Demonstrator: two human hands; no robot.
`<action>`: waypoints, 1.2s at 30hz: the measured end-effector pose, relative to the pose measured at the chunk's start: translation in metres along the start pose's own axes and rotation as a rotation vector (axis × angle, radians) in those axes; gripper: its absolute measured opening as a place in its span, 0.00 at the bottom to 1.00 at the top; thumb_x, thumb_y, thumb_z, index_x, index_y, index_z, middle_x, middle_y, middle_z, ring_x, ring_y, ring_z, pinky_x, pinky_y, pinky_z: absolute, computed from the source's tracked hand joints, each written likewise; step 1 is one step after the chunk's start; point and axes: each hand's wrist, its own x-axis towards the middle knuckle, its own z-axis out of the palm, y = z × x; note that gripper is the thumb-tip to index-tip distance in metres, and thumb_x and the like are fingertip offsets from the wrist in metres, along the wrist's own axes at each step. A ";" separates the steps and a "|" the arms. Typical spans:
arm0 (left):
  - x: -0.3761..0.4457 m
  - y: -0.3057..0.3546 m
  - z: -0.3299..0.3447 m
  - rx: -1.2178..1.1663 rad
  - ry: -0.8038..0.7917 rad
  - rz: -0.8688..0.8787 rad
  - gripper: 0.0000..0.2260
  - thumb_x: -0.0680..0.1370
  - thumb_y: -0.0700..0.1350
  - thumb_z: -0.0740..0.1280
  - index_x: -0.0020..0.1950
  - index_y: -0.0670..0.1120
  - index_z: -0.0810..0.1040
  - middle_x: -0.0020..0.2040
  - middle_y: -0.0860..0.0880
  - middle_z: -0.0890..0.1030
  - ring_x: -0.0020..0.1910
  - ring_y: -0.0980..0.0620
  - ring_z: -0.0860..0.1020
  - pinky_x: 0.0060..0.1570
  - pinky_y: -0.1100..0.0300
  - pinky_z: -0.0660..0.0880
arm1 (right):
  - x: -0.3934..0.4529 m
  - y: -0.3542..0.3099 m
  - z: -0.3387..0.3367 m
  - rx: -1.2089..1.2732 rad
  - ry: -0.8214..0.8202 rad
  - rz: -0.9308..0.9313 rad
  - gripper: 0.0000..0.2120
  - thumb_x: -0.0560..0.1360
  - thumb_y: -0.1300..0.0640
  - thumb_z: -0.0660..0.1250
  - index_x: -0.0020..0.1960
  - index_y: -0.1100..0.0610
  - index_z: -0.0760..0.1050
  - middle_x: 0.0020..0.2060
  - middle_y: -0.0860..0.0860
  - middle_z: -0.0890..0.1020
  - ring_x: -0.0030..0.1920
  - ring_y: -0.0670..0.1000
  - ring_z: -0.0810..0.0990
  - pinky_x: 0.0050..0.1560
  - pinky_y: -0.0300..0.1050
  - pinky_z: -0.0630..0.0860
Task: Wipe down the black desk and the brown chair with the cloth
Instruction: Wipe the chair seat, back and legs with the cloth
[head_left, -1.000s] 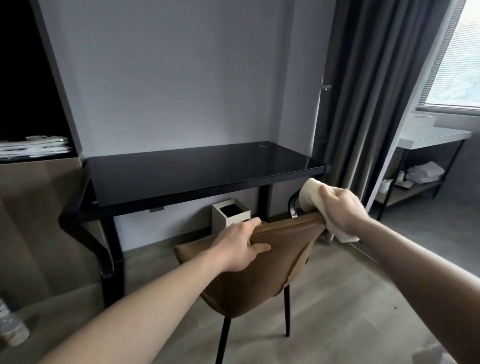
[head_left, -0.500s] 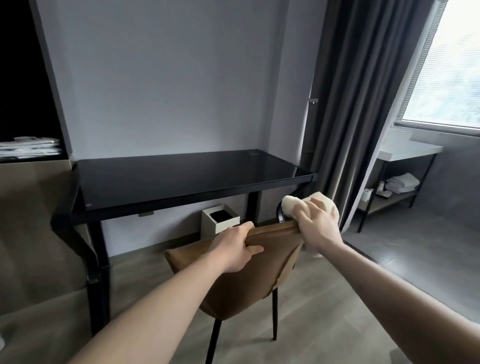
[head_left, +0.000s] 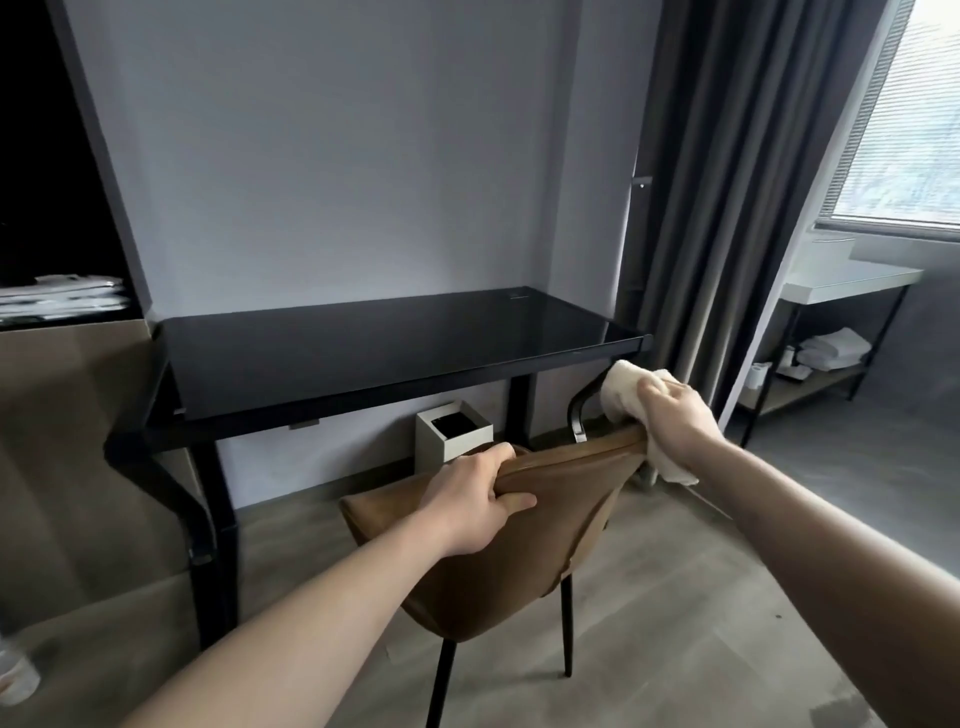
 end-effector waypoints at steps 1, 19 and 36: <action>0.001 0.000 0.001 0.000 0.004 -0.002 0.11 0.81 0.57 0.72 0.61 0.59 0.77 0.49 0.59 0.84 0.47 0.55 0.82 0.52 0.56 0.79 | 0.008 0.000 -0.002 0.033 -0.019 0.047 0.17 0.83 0.43 0.58 0.63 0.49 0.79 0.54 0.53 0.84 0.56 0.58 0.82 0.62 0.55 0.77; -0.005 0.001 -0.014 -0.280 -0.094 -0.117 0.06 0.78 0.53 0.61 0.46 0.56 0.78 0.48 0.48 0.82 0.52 0.46 0.79 0.58 0.43 0.76 | -0.134 -0.030 0.076 0.135 0.116 -0.074 0.25 0.85 0.37 0.57 0.80 0.41 0.67 0.85 0.41 0.47 0.84 0.51 0.36 0.81 0.58 0.45; 0.005 -0.011 0.037 -0.201 0.445 -0.145 0.28 0.88 0.54 0.53 0.30 0.48 0.70 0.26 0.52 0.73 0.29 0.57 0.74 0.33 0.61 0.64 | -0.088 -0.002 0.060 -0.023 0.160 -0.267 0.19 0.82 0.35 0.55 0.58 0.41 0.81 0.76 0.38 0.66 0.84 0.55 0.44 0.79 0.51 0.46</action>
